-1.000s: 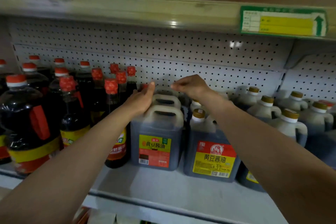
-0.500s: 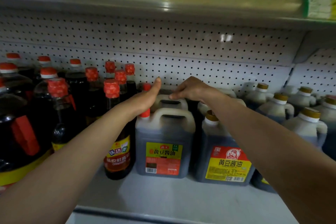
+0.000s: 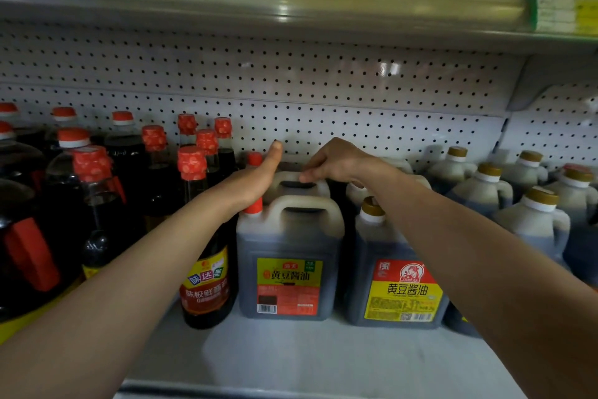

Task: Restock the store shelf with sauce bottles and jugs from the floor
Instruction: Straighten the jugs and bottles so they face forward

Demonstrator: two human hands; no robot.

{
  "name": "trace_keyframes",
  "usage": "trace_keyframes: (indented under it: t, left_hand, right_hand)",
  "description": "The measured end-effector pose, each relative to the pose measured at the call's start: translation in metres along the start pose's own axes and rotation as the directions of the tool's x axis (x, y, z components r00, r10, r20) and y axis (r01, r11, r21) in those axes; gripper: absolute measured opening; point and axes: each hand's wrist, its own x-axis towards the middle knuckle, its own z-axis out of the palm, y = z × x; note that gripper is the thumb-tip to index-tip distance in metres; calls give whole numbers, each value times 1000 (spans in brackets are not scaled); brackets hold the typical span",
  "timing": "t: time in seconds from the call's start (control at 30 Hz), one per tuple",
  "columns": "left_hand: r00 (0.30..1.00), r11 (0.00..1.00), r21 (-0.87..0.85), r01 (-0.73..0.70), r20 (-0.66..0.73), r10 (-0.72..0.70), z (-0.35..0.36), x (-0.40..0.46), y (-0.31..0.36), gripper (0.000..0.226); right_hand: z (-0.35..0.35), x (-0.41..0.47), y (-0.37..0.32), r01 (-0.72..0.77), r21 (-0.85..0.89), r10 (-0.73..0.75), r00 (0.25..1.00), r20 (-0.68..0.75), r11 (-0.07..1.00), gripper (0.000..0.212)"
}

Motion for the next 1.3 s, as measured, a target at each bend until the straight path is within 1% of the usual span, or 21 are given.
trace_keyframes:
  t: [0.2,0.3,0.4,0.53,0.7,0.97,1.3]
  left_hand:
    - [1000,1000,13,4,-9,-4,1,-5,5,134]
    - [999,998,48,31,-14,-31,2,-8,7,119]
    - [999,997,71,40,-9,-40,3,-14,10,114]
    - [1000,997,81,2,9,-3,6,-23,15,97]
    - [999,994,101,33,2,-33,5,-25,19,100]
    - [1000,993,114,-16,-1,16,8,-32,25,85]
    - [1000,991,131,-29,15,28,9,-34,28,83]
  right_hand:
    - [-1,0,3,-1,-8,1,1000,0,1000,39]
    - [-2,1,2,5,-18,-5,1000,6,1000,39]
    - [-3,2,2,4,-25,-4,1000,16,1000,40]
    - [-3,2,4,1,-14,-1,1000,20,1000,40]
    - [-3,3,5,4,4,-4,1000,20,1000,39]
    - [-7,2,7,4,1,-4,999,39,1000,35]
    - [-10,2,9,-8,5,8,999,37,1000,37]
